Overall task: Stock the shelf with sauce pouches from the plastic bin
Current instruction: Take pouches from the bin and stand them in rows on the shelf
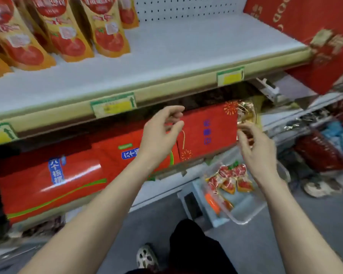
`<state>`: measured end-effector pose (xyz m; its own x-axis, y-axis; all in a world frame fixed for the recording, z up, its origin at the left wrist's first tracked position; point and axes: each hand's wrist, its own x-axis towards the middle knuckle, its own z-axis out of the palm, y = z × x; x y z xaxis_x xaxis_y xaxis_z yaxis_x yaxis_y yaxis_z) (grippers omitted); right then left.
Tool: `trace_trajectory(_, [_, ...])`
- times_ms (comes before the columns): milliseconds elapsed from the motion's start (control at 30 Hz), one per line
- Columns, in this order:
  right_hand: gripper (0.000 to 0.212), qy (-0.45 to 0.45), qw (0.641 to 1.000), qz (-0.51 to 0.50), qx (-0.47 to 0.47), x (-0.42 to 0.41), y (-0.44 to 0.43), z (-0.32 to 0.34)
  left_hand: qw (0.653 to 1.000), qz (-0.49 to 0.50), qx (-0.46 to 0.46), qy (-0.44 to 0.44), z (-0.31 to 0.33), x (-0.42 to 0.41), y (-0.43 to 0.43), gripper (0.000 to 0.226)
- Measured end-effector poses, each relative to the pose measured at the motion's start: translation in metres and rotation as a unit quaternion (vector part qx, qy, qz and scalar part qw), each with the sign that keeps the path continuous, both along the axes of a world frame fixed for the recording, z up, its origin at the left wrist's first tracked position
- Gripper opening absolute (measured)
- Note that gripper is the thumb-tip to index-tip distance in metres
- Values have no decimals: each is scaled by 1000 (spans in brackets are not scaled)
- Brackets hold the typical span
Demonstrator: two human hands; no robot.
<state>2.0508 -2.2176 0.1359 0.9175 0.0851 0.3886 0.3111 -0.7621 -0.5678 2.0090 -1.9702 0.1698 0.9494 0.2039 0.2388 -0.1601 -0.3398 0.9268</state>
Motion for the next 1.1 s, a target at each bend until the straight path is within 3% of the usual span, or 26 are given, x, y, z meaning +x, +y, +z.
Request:
trace_trajectory(233, [28,241,965,-103,-14,-43,-89,-136,971,-112,55,205,-132,-10,-87,35])
trace_trajectory(467, [49,463,876,-111,-79,20,-176,-253,925,-121,78,352,-249,35,-187,41])
trace_trajectory(533, [52,486,863,-100,-93,53,-199,-287,914,-131,126,363,-289,56,-214,44])
trace_trajectory(667, [38,528,833,-72,-147,113,-223,-348,884,-146,228,381,-364,100,-251,47])
trace_trajectory(833, [53,553,815,-122,-123,161,-227,-416,852,-129,296,412,-446,131,-276,57])
trace_trajectory(933, [52,564,805,-156,-101,168,-221,-444,819,-118,356,435,-475,133,-285,65])
trace_trajectory(1100, [57,565,792,-221,-69,171,-218,-462,796,-65,428,423,-501,130,-302,70])
